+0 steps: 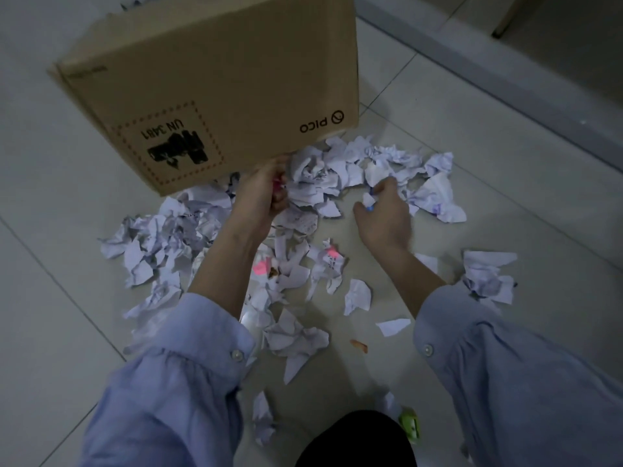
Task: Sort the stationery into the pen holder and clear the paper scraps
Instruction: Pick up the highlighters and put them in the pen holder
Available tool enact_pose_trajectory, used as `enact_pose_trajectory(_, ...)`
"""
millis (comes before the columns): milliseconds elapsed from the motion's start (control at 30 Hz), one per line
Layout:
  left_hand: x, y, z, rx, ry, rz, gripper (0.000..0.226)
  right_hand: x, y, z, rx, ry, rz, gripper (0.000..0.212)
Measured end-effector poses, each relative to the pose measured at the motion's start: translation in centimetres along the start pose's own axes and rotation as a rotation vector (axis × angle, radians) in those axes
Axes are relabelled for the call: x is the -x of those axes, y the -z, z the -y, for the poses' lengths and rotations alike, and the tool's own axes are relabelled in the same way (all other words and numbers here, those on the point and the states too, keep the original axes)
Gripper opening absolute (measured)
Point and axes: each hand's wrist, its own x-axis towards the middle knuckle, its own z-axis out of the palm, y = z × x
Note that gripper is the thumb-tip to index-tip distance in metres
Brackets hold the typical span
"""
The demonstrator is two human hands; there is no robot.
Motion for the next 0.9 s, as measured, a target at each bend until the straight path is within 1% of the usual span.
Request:
enact_pose_trajectory(67,-0.1,-0.4,0.3,-0.025,0.04,-0.017,0.021,-0.7,0.3,0.0,0.067,-0.02,-0.063,0.038)
enact_pose_trajectory(100,-0.1,-0.6,0.7,-0.042,0.058,-0.018,0.02,-1.1,0.4,-0.2,0.102,-0.023,-0.041,0.045)
enact_pose_trajectory(167,-0.1,-0.7,1.5,-0.072,0.08,-0.001,0.017,-2.1,0.7,-0.4,0.143,-0.024,0.069,0.059)
enact_pose_trajectory(200,-0.1,-0.7,1.8,-0.085,0.087,0.005,0.016,-2.5,0.8,-0.5,0.163,-0.015,0.109,0.061)
enact_pose_trajectory(267,-0.3,-0.7,2.2,-0.113,0.101,-0.003,0.014,-3.0,0.9,-0.5,0.213,0.019,0.102,0.052)
enact_pose_trajectory(333,-0.3,-0.6,2.6,-0.141,0.11,-0.02,0.019,-3.1,0.7,-0.4,0.235,0.048,0.07,0.04)
enact_pose_trajectory(467,-0.4,-0.2,3.1,-0.161,0.136,-0.061,0.024,-2.6,0.2,-0.4,0.207,0.039,0.1,0.041)
enact_pose_trajectory(533,-0.6,0.3,3.1,-0.215,0.148,-0.101,0.024,-1.8,0.2,-0.4,0.121,0.024,0.1,0.04)
enact_pose_trajectory(633,-0.8,1.2,3.4,-0.21,0.13,-0.115,0.021,-0.3,0.6,-0.9,-0.122,-0.027,0.098,0.031)
enact_pose_trajectory(767,0.1,2.4,4.7,-0.236,0.122,-0.15,0.039,1.8,1.8,-2.4,-0.37,-0.163,0.106,0.029)
enact_pose_trajectory(833,1.1,2.7,5.6,-0.268,0.143,-0.153,0.041,2.9,2.4,-3.4,-0.461,-0.236,0.137,0.024)
enact_pose_trajectory(900,2.2,2.9,6.3,-0.277,0.175,-0.183,0.036,3.8,3.0,-4.2,-0.526,-0.312,0.169,0.02)
